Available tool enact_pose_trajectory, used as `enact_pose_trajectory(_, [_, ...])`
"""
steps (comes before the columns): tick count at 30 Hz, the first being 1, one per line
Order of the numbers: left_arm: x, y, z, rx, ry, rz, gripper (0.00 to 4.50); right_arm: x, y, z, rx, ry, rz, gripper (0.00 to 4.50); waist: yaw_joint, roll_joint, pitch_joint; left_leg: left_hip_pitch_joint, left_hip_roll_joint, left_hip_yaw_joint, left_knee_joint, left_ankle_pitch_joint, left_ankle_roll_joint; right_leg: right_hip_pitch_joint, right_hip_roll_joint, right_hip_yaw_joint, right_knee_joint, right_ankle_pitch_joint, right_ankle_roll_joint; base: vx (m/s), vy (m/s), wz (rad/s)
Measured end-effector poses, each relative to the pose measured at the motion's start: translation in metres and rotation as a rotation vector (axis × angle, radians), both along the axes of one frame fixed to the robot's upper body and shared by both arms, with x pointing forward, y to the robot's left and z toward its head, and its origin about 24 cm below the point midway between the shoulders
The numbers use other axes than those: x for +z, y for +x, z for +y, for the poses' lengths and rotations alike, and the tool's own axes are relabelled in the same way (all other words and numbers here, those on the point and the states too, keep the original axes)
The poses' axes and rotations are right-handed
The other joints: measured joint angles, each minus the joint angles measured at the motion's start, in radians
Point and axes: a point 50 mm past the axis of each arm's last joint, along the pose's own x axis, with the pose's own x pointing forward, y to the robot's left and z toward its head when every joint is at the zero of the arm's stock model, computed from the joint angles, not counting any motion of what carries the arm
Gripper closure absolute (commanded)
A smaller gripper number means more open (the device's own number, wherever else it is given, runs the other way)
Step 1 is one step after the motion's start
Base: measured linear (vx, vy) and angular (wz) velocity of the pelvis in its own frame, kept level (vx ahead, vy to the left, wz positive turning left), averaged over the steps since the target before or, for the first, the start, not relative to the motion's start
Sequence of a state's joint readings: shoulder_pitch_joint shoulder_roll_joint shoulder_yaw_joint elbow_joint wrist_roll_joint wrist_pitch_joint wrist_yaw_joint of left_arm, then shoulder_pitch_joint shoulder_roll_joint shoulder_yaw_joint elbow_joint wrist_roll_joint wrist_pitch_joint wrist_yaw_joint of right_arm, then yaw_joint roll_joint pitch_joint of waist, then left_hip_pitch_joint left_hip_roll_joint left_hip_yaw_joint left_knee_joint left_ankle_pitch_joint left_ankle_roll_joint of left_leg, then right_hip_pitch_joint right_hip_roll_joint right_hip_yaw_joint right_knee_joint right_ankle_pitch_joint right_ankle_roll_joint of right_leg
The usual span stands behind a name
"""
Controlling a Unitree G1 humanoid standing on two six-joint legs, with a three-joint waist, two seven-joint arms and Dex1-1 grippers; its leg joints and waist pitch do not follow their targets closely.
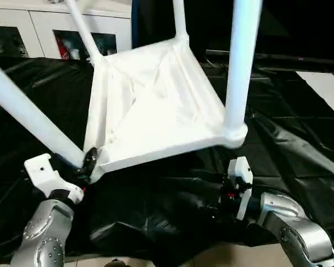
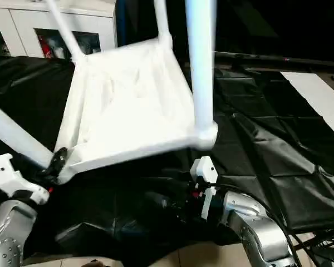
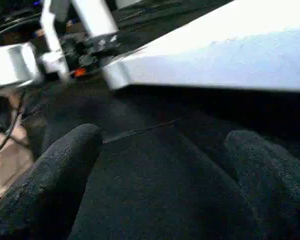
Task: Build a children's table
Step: Flip table
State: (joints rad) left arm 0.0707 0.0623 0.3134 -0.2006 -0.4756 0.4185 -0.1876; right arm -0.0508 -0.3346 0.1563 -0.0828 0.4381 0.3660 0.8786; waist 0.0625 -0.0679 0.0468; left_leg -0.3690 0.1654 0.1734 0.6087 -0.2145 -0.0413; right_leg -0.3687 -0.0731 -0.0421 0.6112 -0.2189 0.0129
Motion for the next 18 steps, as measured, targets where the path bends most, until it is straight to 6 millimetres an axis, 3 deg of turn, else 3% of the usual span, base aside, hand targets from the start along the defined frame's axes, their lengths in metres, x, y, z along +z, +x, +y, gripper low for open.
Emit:
enact_pose_trajectory(4, [0.000,0.002,-0.003,-0.013,-0.005,0.004,1.46,0.001,0.015,0.006,-0.107,0.071,0.040,0.00,0.000,0.001,0.000,-0.001,0.000,0.000,0.000,0.001,0.000,-0.001,0.000,-0.001,0.000,0.000,0.000,0.000,0.000,0.00])
enact_pose_trajectory(13, [0.003,0.008,-0.010,-0.039,-0.021,0.001,1.46,-0.005,0.035,0.034,-0.152,0.248,0.221,0.00,0.000,0.000,0.001,-0.002,0.001,0.000,0.000,0.003,-0.001,-0.002,0.000,-0.001,0.001,0.000,0.000,0.000,0.000,0.00])
enact_pose_trajectory(18, [0.004,0.009,-0.012,-0.046,-0.029,-0.001,1.46,-0.003,0.049,0.039,-0.206,0.300,0.267,0.00,-0.001,-0.001,0.001,-0.004,0.001,0.001,0.000,0.005,0.000,-0.004,0.000,-0.001,0.002,0.000,0.000,0.000,0.000,0.00])
